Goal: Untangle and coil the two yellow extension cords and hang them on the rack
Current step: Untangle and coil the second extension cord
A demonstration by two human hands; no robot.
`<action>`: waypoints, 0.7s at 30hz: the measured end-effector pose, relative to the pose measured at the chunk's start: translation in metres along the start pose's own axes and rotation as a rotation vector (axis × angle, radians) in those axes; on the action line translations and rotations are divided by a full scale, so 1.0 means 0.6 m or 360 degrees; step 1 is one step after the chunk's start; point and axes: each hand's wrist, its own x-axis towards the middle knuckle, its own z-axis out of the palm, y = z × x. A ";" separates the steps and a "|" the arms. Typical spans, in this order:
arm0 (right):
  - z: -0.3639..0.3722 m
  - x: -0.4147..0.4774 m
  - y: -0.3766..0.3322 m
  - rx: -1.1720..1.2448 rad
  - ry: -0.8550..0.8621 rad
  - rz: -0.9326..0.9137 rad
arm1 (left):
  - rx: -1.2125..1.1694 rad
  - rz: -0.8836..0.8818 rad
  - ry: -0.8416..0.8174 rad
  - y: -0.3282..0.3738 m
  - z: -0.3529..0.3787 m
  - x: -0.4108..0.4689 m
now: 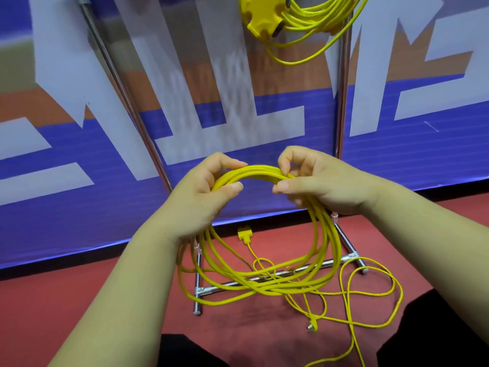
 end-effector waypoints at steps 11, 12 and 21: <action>-0.049 -0.008 0.011 0.0179 0.0583 -0.0155 | -0.0524 -0.0374 -0.0162 -0.064 -0.041 0.002; -0.054 -0.010 0.013 0.0184 0.0550 -0.0133 | -0.0622 -0.0345 -0.0087 -0.062 -0.039 0.004; -0.038 -0.021 0.007 0.0063 -0.0047 0.0217 | -0.0423 -0.0203 -0.0036 -0.019 -0.017 0.008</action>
